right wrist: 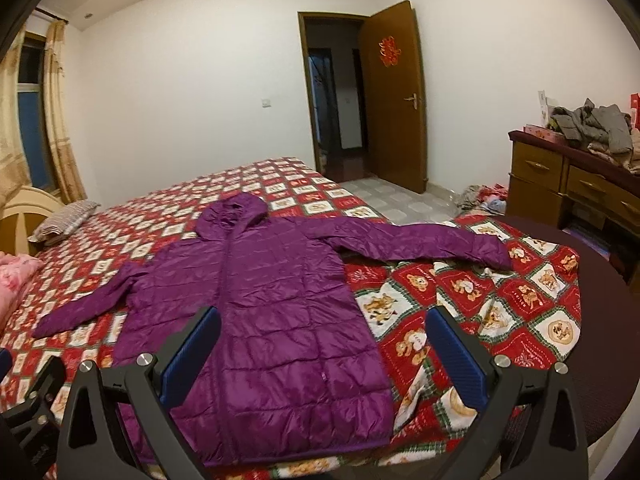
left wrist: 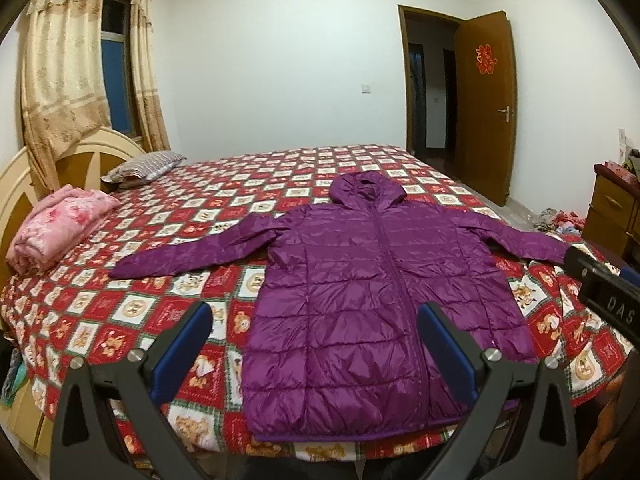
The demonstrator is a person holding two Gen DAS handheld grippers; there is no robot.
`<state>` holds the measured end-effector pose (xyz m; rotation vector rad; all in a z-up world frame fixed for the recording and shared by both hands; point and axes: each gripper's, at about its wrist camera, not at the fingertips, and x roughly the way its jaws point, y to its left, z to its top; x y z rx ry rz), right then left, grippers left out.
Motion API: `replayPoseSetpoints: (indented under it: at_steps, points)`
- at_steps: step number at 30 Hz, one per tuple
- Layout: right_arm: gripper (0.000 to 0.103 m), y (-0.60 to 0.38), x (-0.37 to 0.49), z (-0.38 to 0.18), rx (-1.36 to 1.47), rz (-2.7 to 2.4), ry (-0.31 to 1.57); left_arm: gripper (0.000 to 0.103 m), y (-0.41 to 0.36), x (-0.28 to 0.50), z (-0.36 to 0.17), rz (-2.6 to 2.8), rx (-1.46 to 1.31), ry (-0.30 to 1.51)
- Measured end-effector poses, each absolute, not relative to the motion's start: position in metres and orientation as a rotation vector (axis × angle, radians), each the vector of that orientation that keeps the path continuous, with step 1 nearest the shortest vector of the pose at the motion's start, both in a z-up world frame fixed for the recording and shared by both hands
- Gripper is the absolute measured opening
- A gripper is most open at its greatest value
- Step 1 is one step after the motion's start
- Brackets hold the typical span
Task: Fold large clothes
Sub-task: 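Grasp the purple jacket's sleeve with the right gripper and lift it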
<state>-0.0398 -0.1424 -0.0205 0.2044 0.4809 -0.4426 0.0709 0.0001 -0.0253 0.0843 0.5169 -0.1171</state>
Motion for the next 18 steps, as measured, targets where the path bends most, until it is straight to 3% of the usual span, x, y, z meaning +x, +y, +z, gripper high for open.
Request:
replayPoseSetpoints:
  at_steps: [12,18]
  points:
    - [0.102,-0.183,0.035,-0.025,0.197,-0.503,0.553,0.103,-0.006,0.154,-0.046,-0.085,0.085,0.633]
    - [0.102,-0.249,0.067,-0.04,0.282,-0.495,0.563,0.103,-0.015,0.201,-0.047,-0.099,0.102,0.652]
